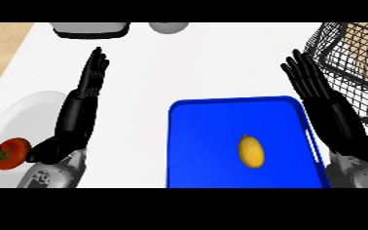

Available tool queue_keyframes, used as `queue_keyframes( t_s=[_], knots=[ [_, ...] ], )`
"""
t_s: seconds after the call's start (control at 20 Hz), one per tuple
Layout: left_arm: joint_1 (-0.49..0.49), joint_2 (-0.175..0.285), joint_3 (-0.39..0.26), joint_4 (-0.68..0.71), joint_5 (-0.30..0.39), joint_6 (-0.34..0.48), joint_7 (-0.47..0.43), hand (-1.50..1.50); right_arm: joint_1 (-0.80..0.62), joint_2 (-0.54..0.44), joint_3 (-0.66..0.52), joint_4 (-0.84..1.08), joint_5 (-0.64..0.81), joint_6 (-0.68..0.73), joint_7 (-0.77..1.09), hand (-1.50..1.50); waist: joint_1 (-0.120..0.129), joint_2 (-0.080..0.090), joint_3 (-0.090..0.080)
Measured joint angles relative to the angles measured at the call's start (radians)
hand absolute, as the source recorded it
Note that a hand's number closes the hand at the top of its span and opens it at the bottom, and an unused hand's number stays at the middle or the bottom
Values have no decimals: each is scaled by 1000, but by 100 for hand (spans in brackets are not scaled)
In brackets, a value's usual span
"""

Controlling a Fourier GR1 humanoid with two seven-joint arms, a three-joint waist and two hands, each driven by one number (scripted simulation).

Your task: Pick the lemon from the tray and place it in the tiered basket

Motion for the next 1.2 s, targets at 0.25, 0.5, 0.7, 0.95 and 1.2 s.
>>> queue_keyframes(
  t_s=[0.25,0.5,0.7,0.95,1.2],
  knots=[
    [41,76,58,64,-29,9,65,0,116,39,-42,-10,-3,-176,46,150,-29,-19,-53],
    [97,126,105,123,-42,31,115,0,277,77,-173,70,42,-439,96,-150,-94,-14,-36],
    [128,153,126,154,-30,16,140,0,431,169,-191,64,137,-677,131,-150,-86,-18,-26],
    [112,163,127,184,-32,-9,161,0,642,159,-79,-137,309,-825,273,-150,-53,-19,-22],
    [83,158,117,190,-40,-18,173,0,770,-3,25,-271,449,-762,500,-150,-19,-10,-23]
  ],
)
